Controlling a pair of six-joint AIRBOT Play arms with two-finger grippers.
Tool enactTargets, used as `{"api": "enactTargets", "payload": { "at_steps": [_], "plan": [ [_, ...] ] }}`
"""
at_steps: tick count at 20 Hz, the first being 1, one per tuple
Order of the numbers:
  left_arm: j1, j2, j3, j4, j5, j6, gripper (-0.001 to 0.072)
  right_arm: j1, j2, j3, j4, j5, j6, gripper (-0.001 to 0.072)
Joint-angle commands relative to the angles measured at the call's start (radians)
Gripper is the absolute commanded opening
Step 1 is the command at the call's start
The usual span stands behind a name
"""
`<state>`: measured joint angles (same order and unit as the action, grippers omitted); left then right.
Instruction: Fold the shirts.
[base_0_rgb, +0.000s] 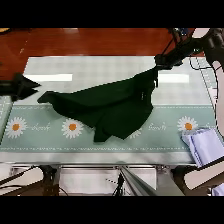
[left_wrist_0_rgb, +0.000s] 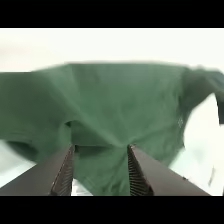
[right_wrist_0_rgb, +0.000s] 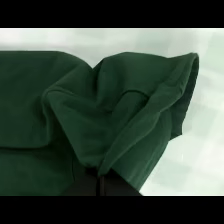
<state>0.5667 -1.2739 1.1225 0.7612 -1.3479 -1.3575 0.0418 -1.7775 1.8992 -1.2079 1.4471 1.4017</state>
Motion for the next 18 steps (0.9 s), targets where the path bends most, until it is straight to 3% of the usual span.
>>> {"api": "enactTargets", "payload": {
  "at_steps": [1, 3, 6, 7, 8, 10, 14, 18],
  "plan": [
    [0.070, 0.095, 0.037, 0.221, -0.084, -0.166, 0.0413, 0.000, -0.001, 0.000, -0.008, 0.040, -0.009, 0.0018],
    [0.032, 0.128, -0.014, 0.233, -0.171, -0.159, 0.0414, 0.000, -0.001, 0.000, -0.008, 0.034, -0.015, 0.0019],
    [-0.112, 0.167, -0.177, 0.221, -0.153, -0.156, 0.0417, 0.000, -0.001, 0.000, -0.033, 0.033, -0.019, 0.0018],
    [-0.179, 0.169, -0.243, 0.184, -0.132, -0.155, 0.0447, 0.000, -0.001, 0.000, -0.043, 0.036, -0.019, 0.0019],
    [-0.246, 0.169, -0.303, 0.140, -0.093, -0.155, 0.0551, 0.000, -0.001, 0.000, -0.051, 0.035, -0.019, 0.0019],
    [-0.392, 0.164, -0.413, 0.070, 0.027, -0.155, 0.0615, 0.000, -0.001, 0.000, -0.051, 0.028, -0.019, 0.0018],
    [-0.587, 0.125, -0.511, -0.022, 0.225, -0.158, 0.0614, 0.000, -0.001, 0.000, -0.051, 0.025, -0.019, 0.0018],
    [-0.656, 0.022, -0.511, -0.175, 0.292, -0.114, 0.0613, 0.000, -0.001, 0.000, -0.050, 0.018, -0.019, 0.0018]
  ]
}}
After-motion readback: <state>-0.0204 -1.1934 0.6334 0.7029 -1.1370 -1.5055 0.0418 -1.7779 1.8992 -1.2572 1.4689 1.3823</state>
